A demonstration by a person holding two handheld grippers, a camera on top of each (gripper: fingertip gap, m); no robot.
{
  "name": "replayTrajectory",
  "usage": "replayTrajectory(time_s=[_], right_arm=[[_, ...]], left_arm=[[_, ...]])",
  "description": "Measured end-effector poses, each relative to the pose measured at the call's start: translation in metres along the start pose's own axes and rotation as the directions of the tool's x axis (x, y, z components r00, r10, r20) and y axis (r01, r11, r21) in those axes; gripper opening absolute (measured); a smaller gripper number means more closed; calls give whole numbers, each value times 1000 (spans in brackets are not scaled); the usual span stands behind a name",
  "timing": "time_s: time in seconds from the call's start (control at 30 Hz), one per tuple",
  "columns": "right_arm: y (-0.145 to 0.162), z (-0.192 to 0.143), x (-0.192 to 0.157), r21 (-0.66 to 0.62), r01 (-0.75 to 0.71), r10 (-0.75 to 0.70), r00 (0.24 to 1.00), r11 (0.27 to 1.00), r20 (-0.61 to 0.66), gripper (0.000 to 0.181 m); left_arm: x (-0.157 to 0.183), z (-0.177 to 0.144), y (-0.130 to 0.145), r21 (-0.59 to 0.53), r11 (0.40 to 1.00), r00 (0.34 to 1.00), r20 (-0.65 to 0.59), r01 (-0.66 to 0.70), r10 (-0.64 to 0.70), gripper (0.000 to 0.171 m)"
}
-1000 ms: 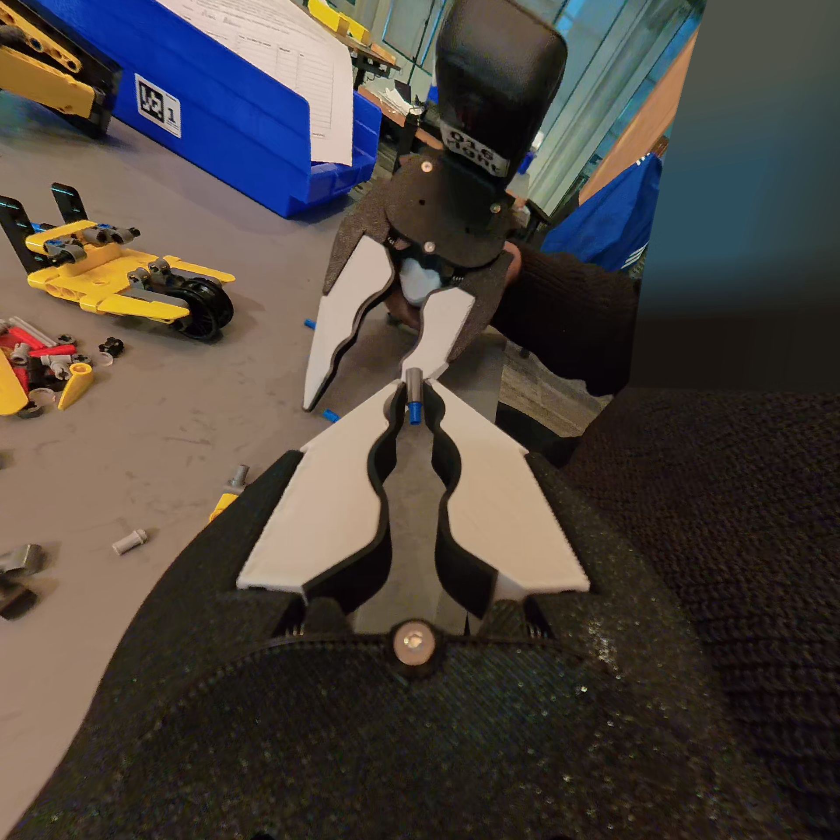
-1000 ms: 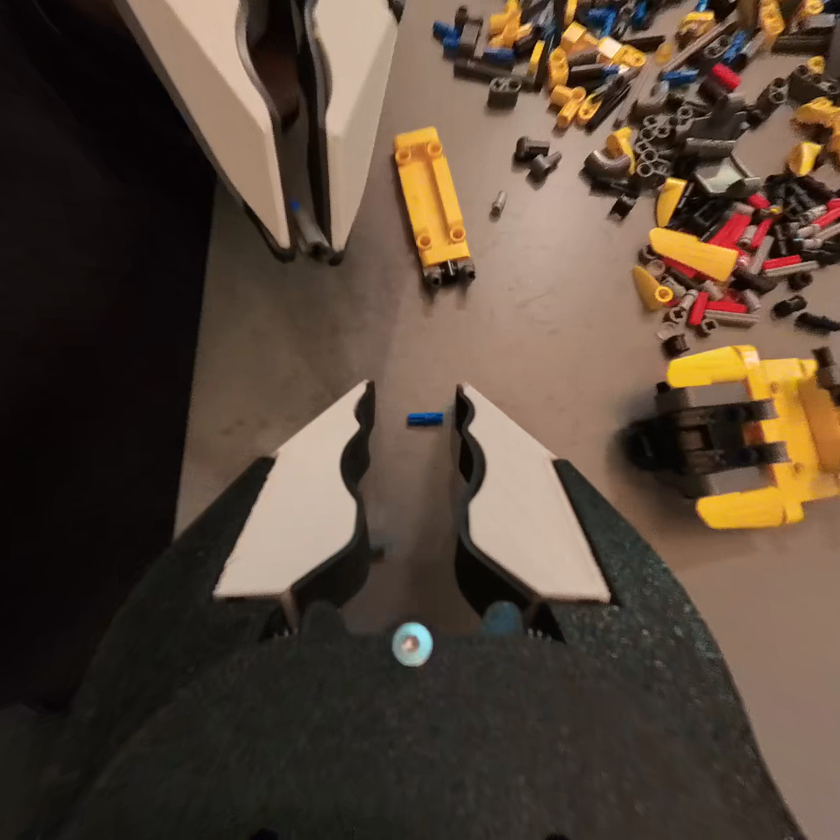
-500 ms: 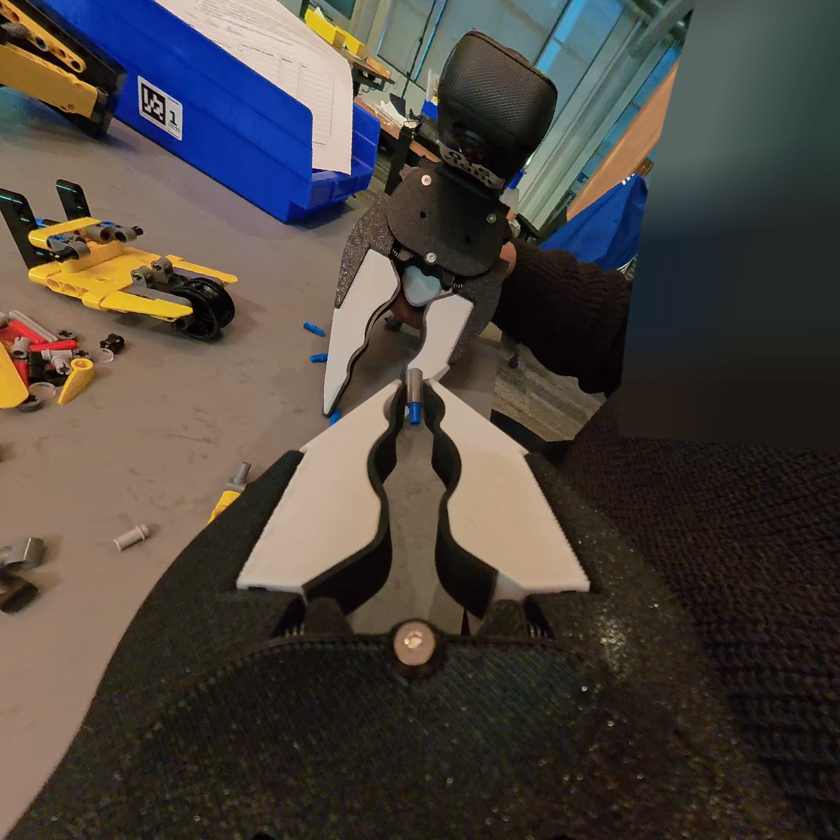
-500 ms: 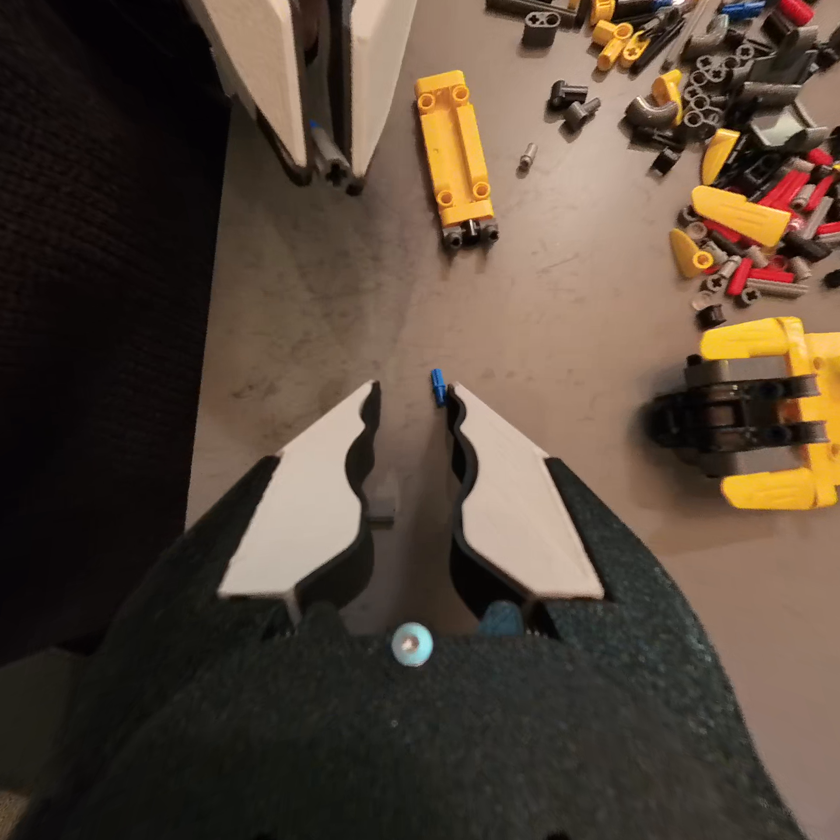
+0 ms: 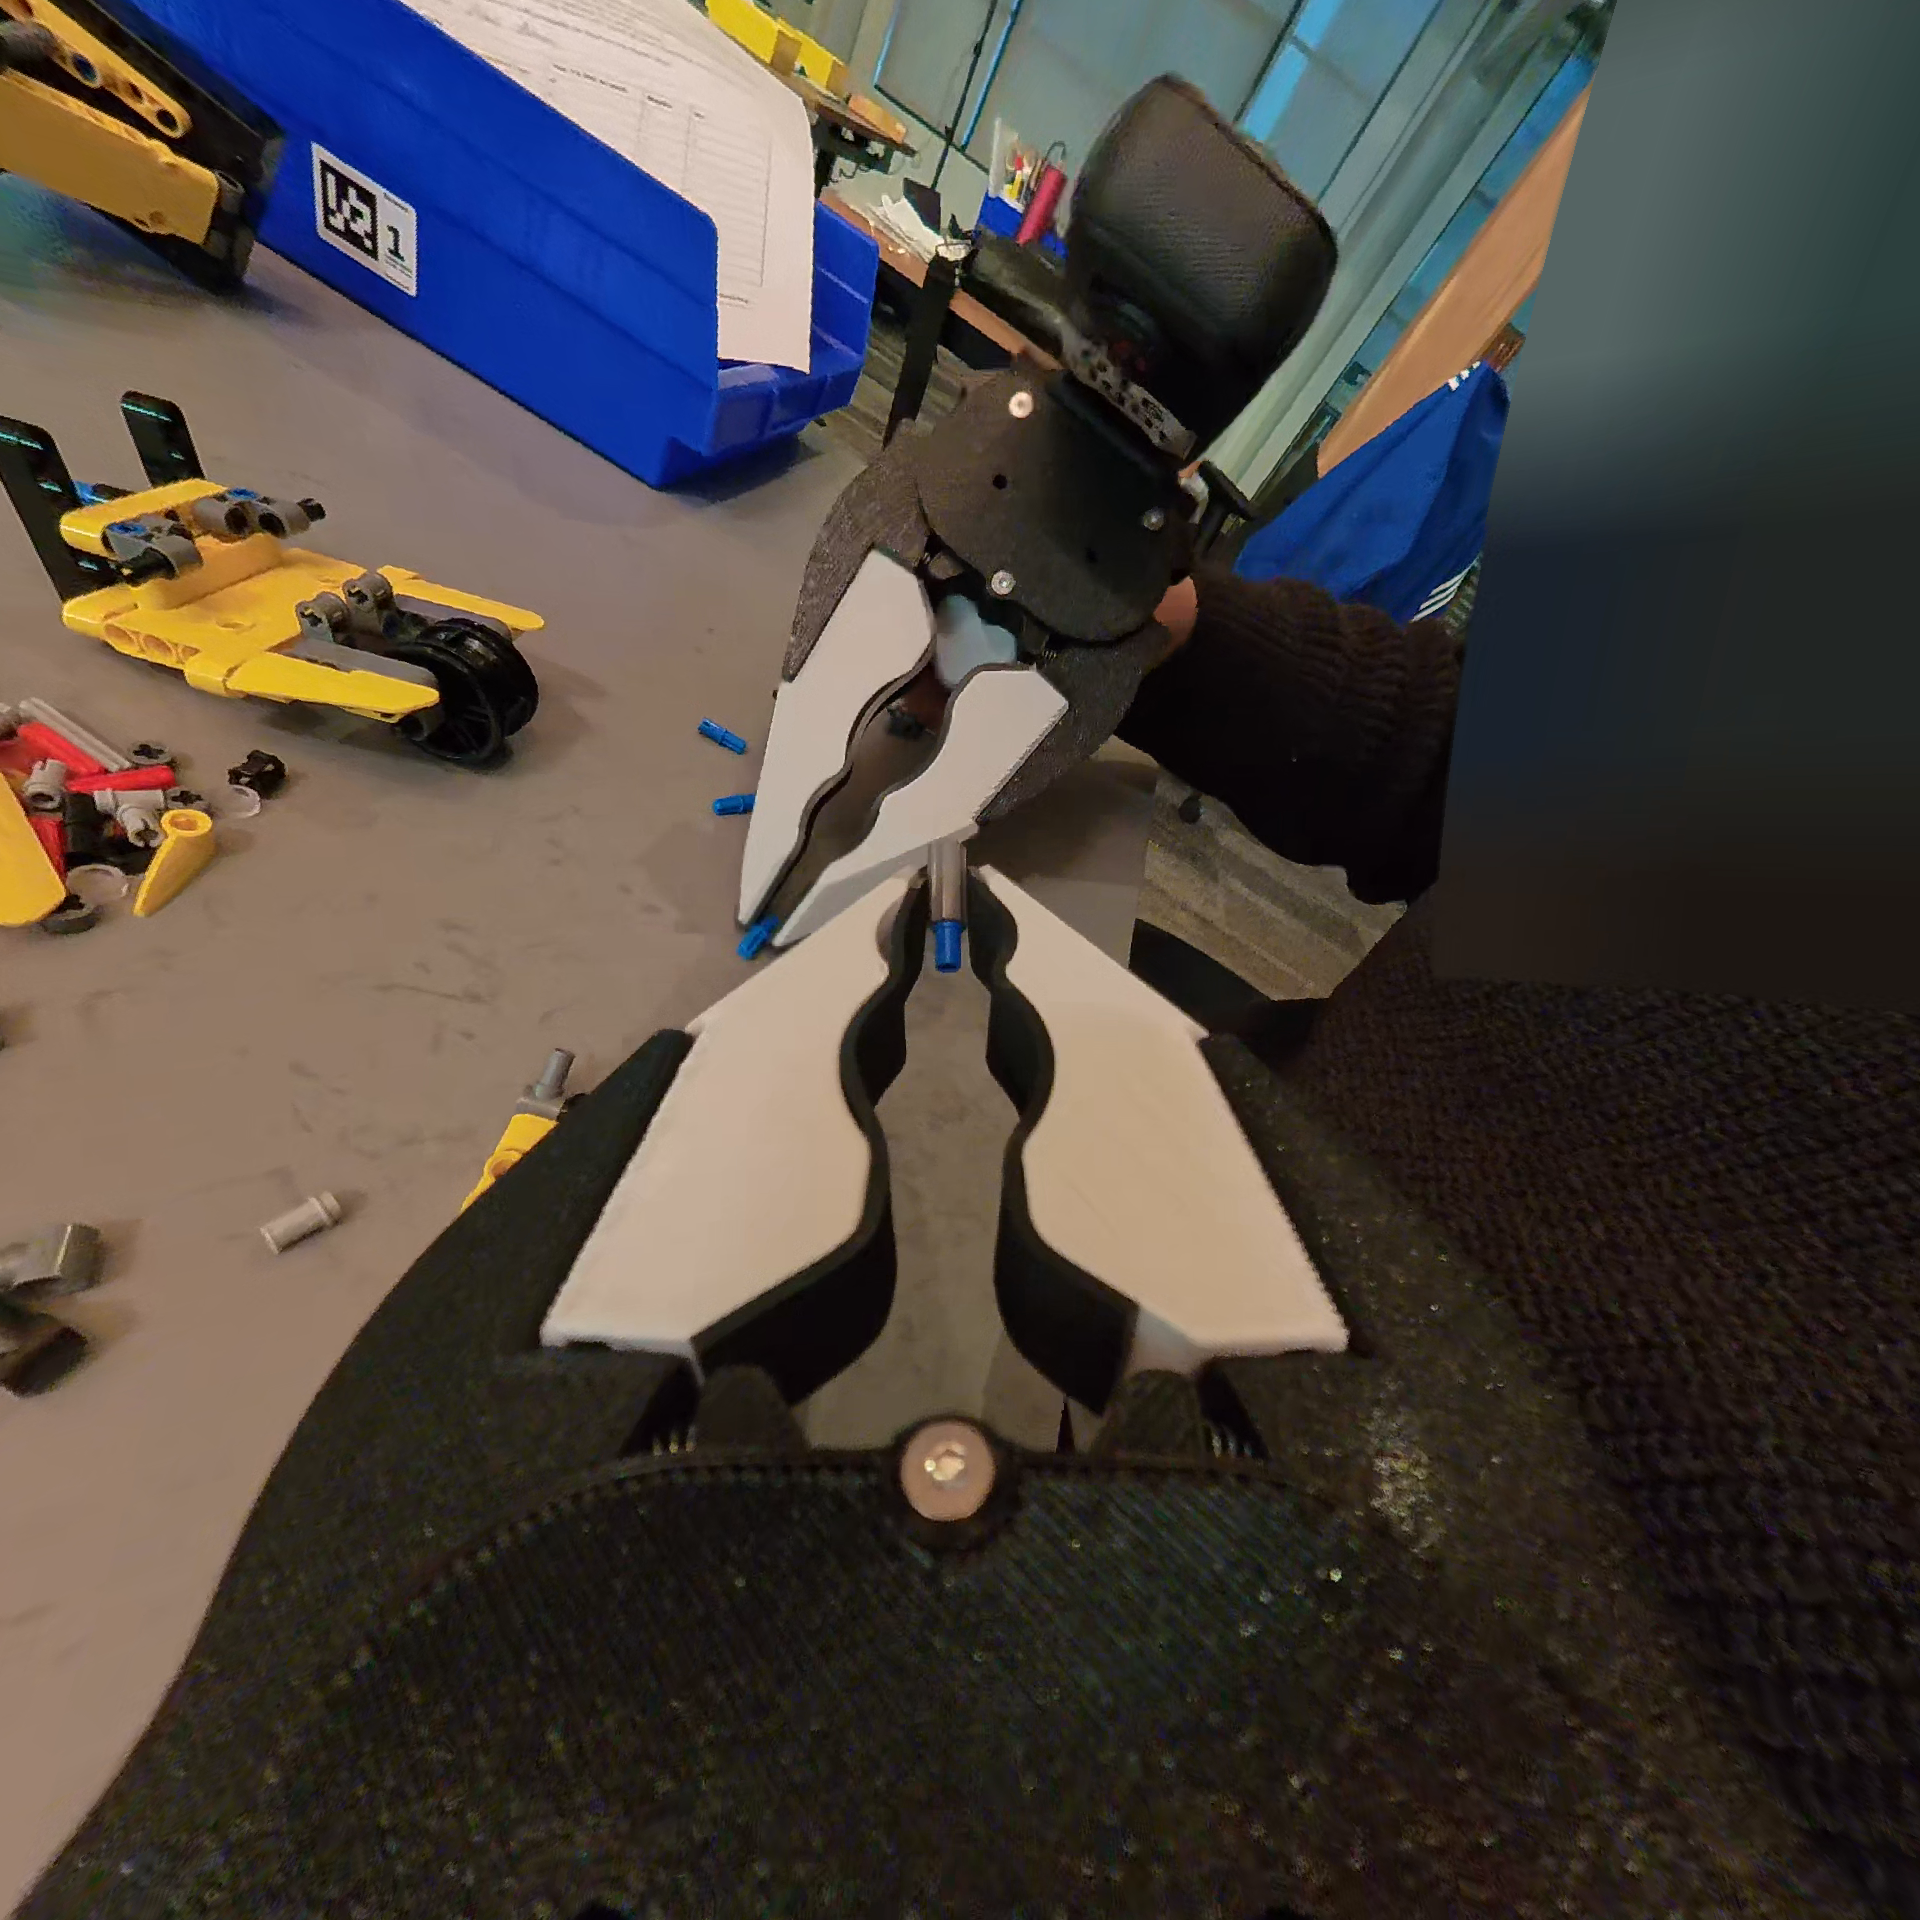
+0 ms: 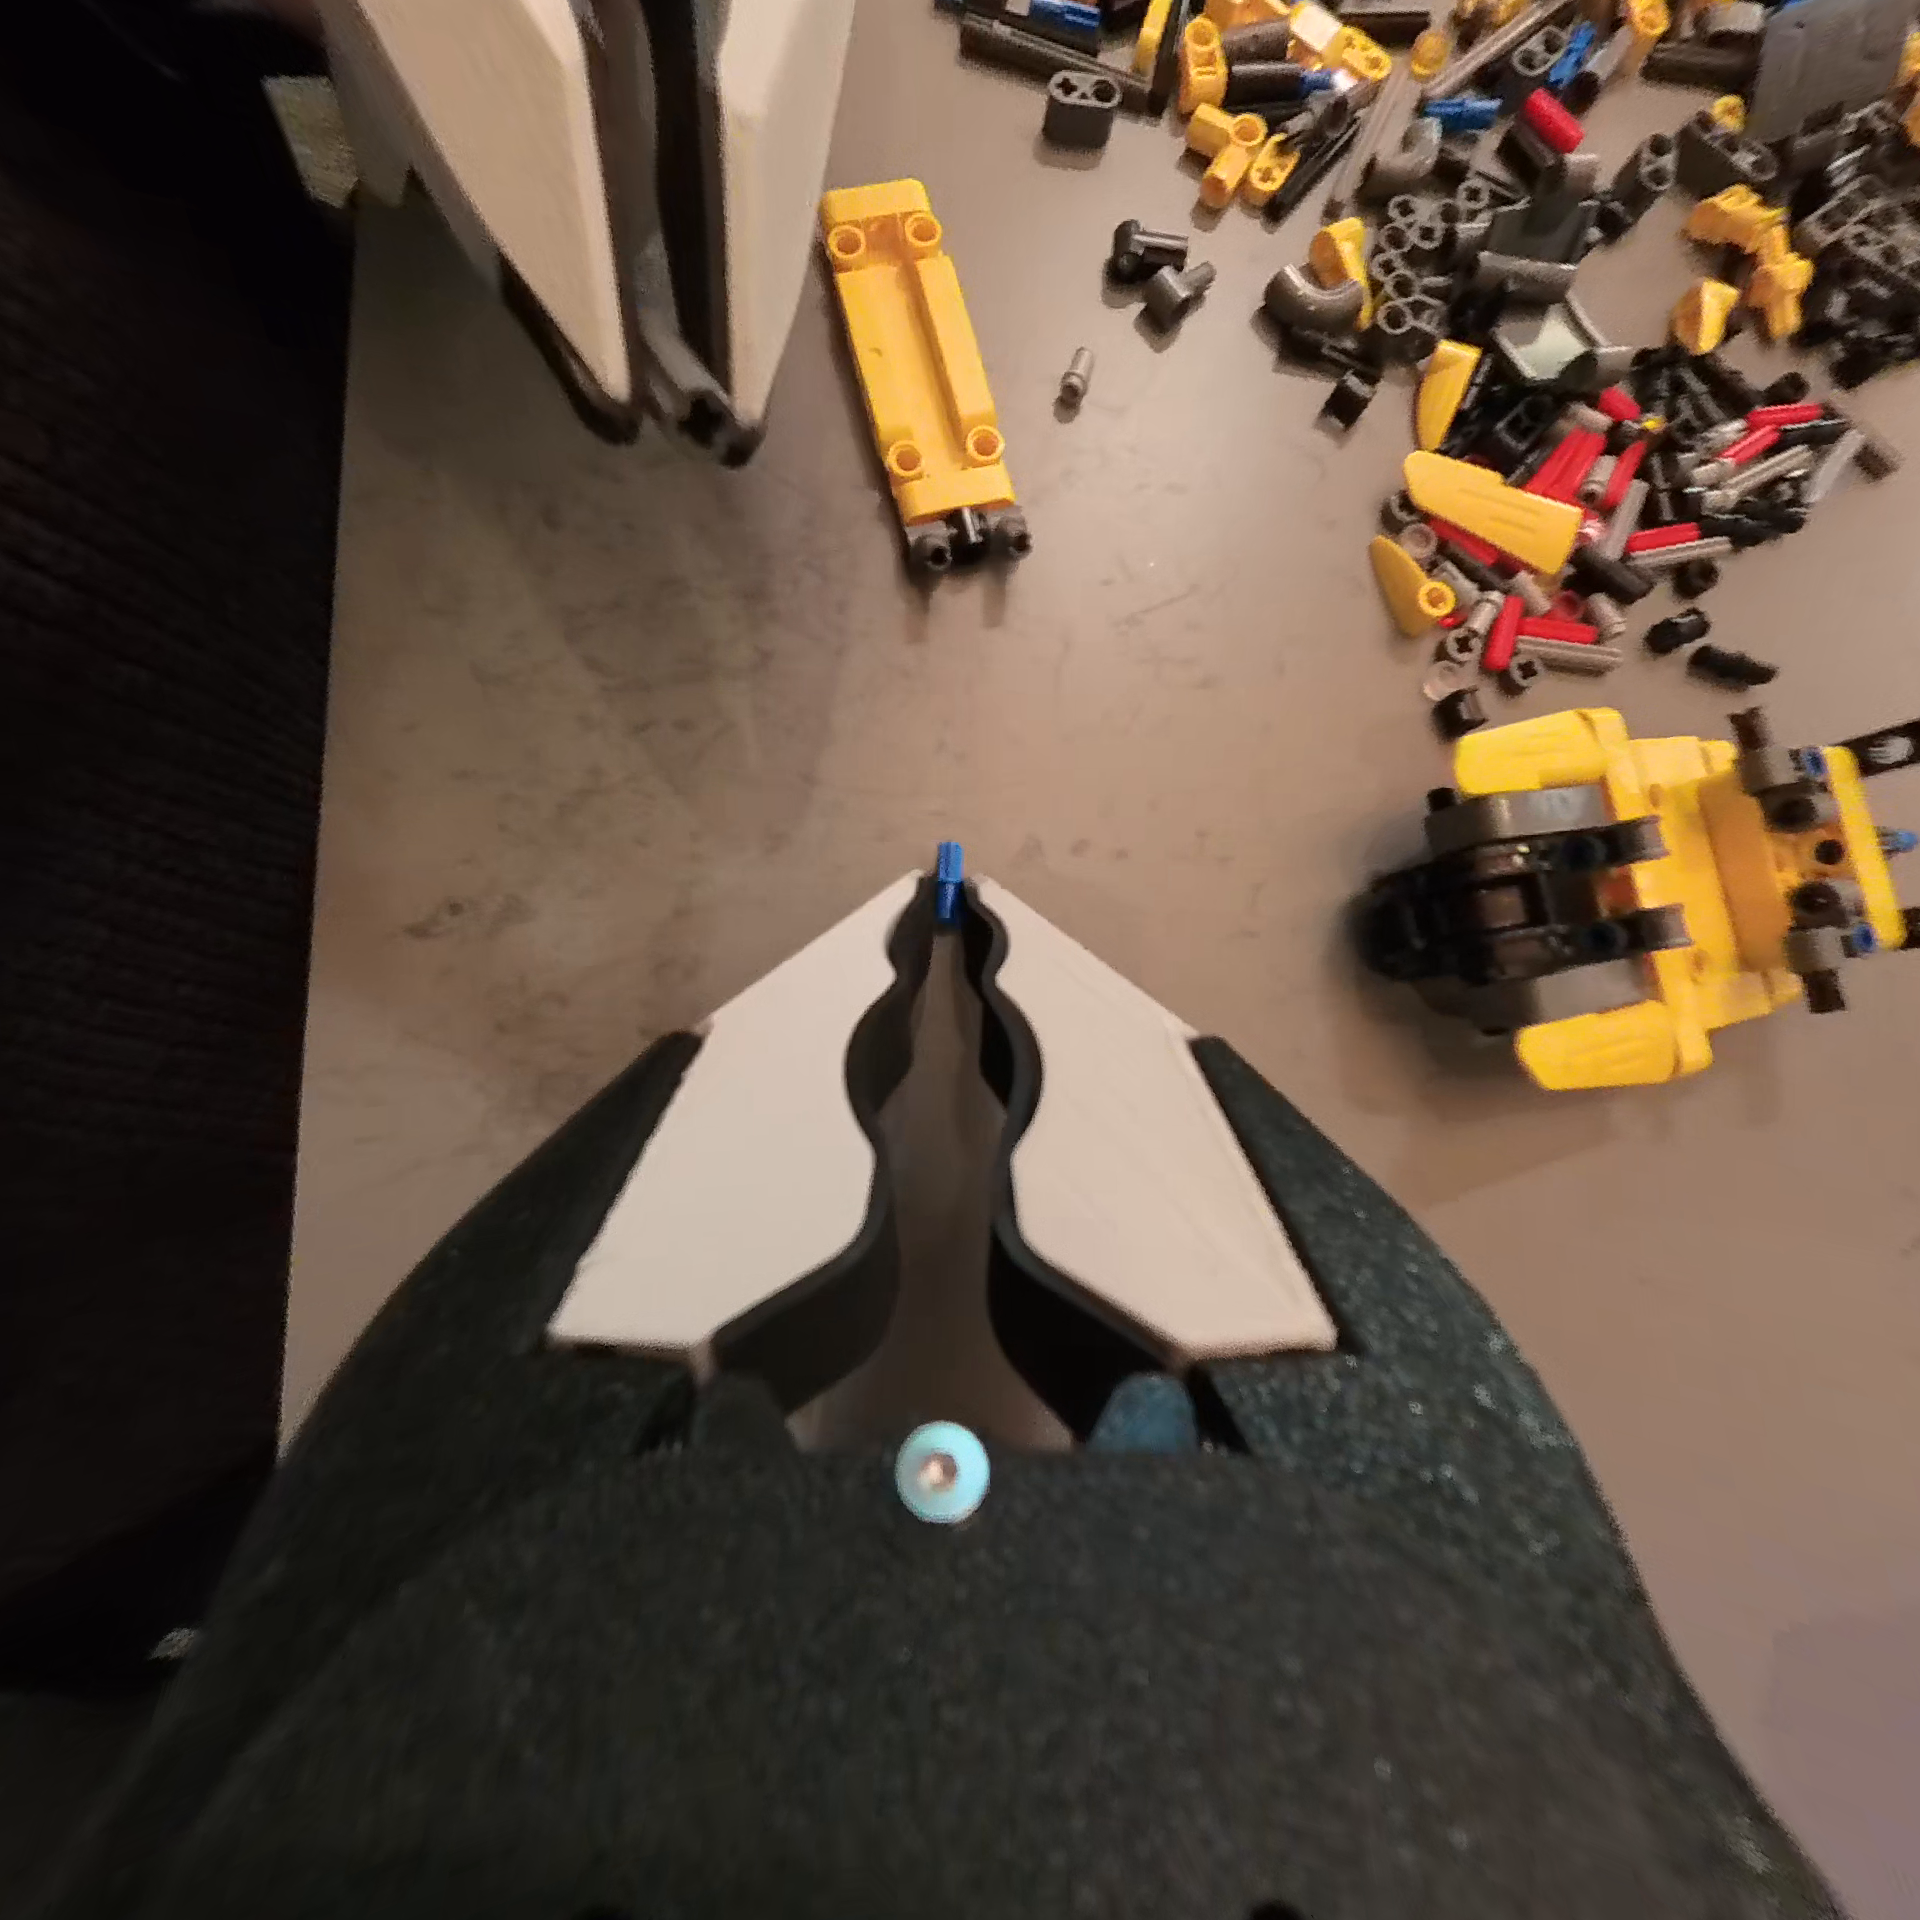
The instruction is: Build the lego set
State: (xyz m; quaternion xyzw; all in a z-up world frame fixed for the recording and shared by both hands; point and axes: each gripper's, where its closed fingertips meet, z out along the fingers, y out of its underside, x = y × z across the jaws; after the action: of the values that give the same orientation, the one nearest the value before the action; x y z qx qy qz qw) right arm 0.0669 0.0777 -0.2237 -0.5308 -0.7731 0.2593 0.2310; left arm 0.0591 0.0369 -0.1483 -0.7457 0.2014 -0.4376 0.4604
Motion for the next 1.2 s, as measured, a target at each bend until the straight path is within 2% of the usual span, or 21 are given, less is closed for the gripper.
replayTrajectory(time_s=[0.07,0.13,0.27,0.33,0.47,0.6,0.77,1.03,1.2], right_arm=[[-7,-7,-2,32,-11,12,1000,999,-18,4],[-19,-17,-10,89,-38,38,999,995,-1,4],[-24,-24,-34,105,-99,92,993,989,72,4],[-27,-23,-43,111,-117,108,991,987,85,4],[-32,-25,-49,119,-113,104,992,986,74,4],[-37,-29,-49,140,-98,89,994,985,70,4],[-39,-32,-51,161,-77,64,995,984,79,4],[-26,-24,-53,135,-50,42,997,990,61,4],[-16,-13,-58,143,-99,89,993,985,77,4]], left_arm=[[-3,1,5,-39,999,999,26,-21,22,4],[-7,3,16,-131,989,994,71,-72,82,4],[-16,7,48,-363,900,943,130,-243,307,4],[-12,11,55,-405,862,923,97,-306,373,4],[-2,14,51,-371,824,875,60,-428,481,4],[5,12,43,-307,816,853,22,-490,521,4],[4,13,44,-315,825,868,4,-470,496,4],[2,17,52,-363,812,877,-29,-456,480,4],[0,20,59,-409,800,887,-55,-438,458,4]])
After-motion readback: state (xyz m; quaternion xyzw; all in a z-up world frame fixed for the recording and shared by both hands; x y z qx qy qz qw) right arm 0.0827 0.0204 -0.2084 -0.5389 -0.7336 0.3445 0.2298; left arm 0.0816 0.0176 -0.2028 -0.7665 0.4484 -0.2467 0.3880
